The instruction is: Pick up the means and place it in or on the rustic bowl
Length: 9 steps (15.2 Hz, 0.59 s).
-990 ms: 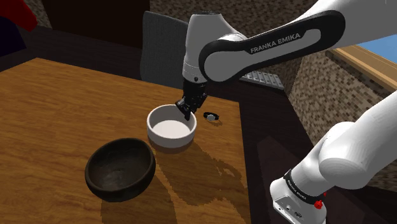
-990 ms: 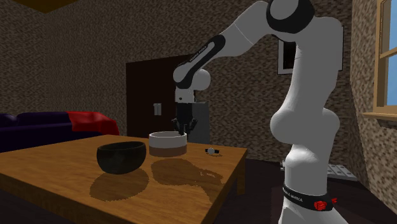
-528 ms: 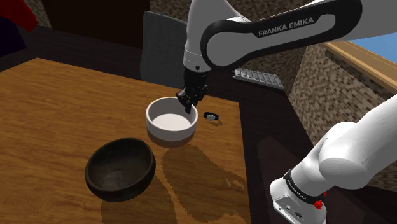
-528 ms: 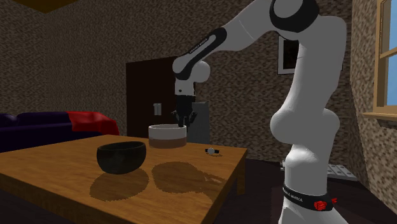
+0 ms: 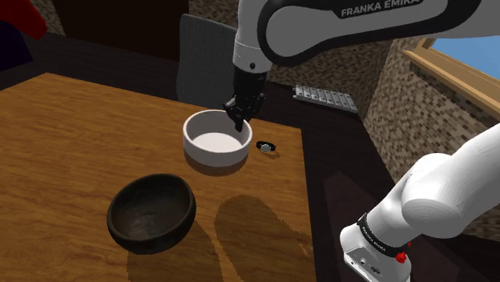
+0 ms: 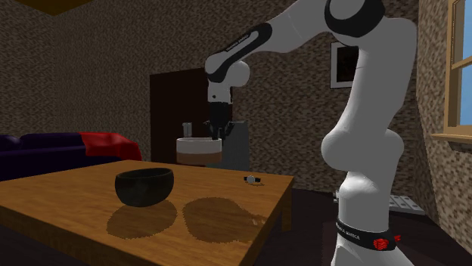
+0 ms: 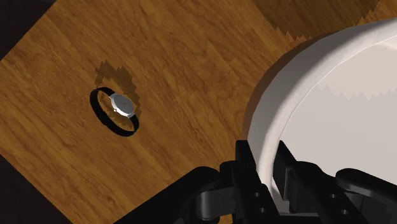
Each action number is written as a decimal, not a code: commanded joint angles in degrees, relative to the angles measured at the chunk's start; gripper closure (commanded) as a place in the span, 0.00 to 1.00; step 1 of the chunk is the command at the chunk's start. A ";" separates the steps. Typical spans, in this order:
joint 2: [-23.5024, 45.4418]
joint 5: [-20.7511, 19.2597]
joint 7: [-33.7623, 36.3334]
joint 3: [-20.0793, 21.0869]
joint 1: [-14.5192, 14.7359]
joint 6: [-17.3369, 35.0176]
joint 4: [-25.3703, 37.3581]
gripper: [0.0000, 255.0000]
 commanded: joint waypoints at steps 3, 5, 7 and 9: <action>-0.62 0.06 -0.08 -0.25 -0.08 -3.17 2.59 1.00; -0.84 0.07 -0.09 -0.36 -0.12 -4.71 3.92 1.00; -1.01 0.07 -0.08 -0.45 -0.16 -6.25 5.30 1.00; -1.13 0.05 -0.06 -0.54 -0.19 -7.79 6.72 1.00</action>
